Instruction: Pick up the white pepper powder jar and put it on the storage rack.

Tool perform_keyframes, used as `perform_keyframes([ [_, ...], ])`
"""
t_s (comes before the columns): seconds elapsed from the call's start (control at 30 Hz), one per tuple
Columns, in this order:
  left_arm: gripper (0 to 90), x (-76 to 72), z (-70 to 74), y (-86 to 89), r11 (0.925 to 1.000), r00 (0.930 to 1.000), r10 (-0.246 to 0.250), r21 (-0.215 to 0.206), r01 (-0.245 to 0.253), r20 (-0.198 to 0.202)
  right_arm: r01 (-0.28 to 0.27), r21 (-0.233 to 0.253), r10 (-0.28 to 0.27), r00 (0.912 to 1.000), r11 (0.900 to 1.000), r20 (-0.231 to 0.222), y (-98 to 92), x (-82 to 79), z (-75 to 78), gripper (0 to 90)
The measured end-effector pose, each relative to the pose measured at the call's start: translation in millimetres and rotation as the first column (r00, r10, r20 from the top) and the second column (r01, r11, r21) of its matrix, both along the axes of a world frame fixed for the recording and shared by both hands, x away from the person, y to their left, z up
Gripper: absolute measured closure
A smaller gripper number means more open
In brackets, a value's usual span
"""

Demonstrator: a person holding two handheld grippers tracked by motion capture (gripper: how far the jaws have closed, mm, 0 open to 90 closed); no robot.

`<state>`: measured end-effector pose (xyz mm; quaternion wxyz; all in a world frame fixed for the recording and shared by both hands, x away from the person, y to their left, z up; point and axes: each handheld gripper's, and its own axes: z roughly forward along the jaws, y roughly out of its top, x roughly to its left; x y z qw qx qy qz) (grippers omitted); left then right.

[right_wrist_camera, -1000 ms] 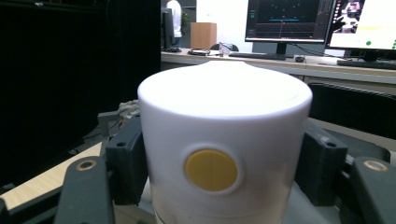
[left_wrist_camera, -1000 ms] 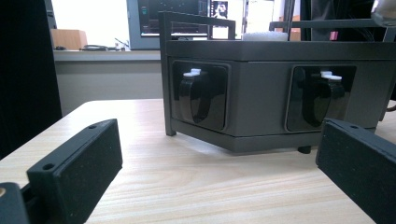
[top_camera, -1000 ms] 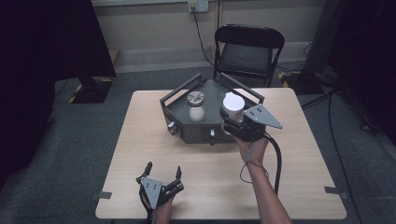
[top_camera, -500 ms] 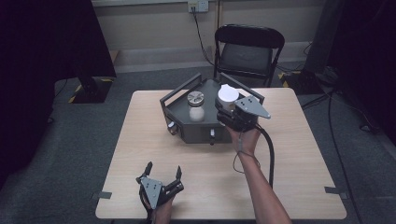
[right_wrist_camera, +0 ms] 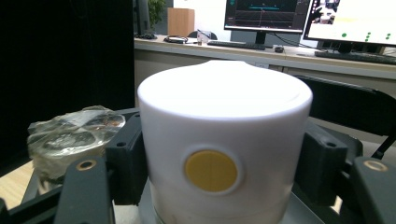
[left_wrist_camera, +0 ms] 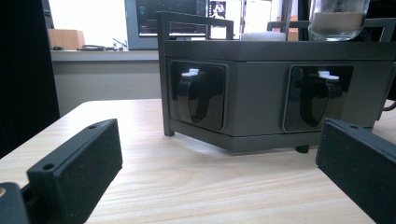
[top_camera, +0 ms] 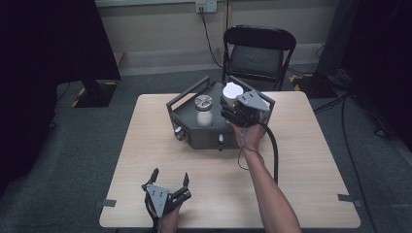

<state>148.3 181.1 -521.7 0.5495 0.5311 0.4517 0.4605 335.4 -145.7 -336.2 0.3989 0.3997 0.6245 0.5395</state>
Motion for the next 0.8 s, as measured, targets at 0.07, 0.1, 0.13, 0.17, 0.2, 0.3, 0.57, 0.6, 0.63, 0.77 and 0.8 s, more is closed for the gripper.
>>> perform_keyframes([
  [0.07, 0.0, 0.0, 0.0, 0.0, 1.0000, 1.0000, 0.000, 0.000, 0.000, 0.000, 0.003, -0.006, -0.003, 1.0000, 1.000, -0.003, 2.5, 2.7, -0.9, 30.4],
  [0.1, 0.0, 0.0, -0.1, 0.0, 1.0000, 1.0000, 0.000, 0.000, 0.000, 0.001, 0.003, -0.008, -0.004, 1.0000, 1.000, -0.006, 3.3, 4.0, -1.5, 30.4],
  [0.13, 0.0, 0.0, -0.1, 0.0, 1.0000, 1.0000, 0.000, 0.000, 0.000, 0.000, 0.003, -0.010, -0.004, 0.9999, 1.000, -0.011, 4.0, 5.1, -2.1, 30.4],
  [0.17, 0.0, 0.0, -0.1, 0.0, 1.0000, 1.0000, 0.000, 0.000, 0.000, 0.000, 0.003, -0.013, -0.003, 0.9999, 1.000, -0.015, 4.6, 6.1, -2.5, 30.4],
  [0.2, 0.0, 0.0, -0.1, 0.0, 1.0000, 1.0000, 0.000, 0.000, 0.000, 0.001, 0.006, -0.016, -0.006, 0.9999, 1.000, -0.016, 5.5, 6.5, -3.3, 30.4],
  [0.3, 0.0, 0.0, 0.0, 0.0, 1.0000, 1.0000, 0.000, 0.000, 0.000, 0.000, 0.007, -0.012, -0.007, 0.9998, 1.000, -0.020, 5.6, 8.0, -4.9, 30.4],
  [0.57, 0.1, 0.0, 0.0, 0.0, 1.0000, 1.0000, 0.000, 0.000, 0.000, 0.000, 0.007, -0.012, -0.008, 0.9994, 1.000, -0.035, 6.6, 11.3, -8.6, 30.4],
  [0.6, 0.0, 0.0, 0.1, 0.0, 1.0000, 1.0000, 0.000, 0.000, 0.000, 0.000, 0.008, -0.019, -0.009, 0.9994, 1.000, -0.033, 7.1, 11.4, -9.0, 30.4],
  [0.63, 0.0, 0.1, 0.1, 0.0, 1.0000, 1.0000, 0.000, 0.000, 0.000, 0.000, 0.008, -0.023, -0.009, 0.9995, 1.000, -0.030, 6.9, 11.3, -9.8, 30.4],
  [0.77, 0.1, 0.0, 0.0, 0.0, 1.0000, 1.0000, 0.000, 0.000, 0.000, 0.000, 0.005, -0.020, -0.006, 0.9997, 1.000, -0.025, 5.9, 10.3, -11.5, 30.4],
  [0.8, 0.0, 0.0, 0.1, 0.0, 1.0000, 1.0000, 0.000, 0.000, 0.000, 0.000, 0.005, -0.021, -0.005, 0.9997, 1.000, -0.023, 5.9, 9.9, -12.1, 30.4],
])
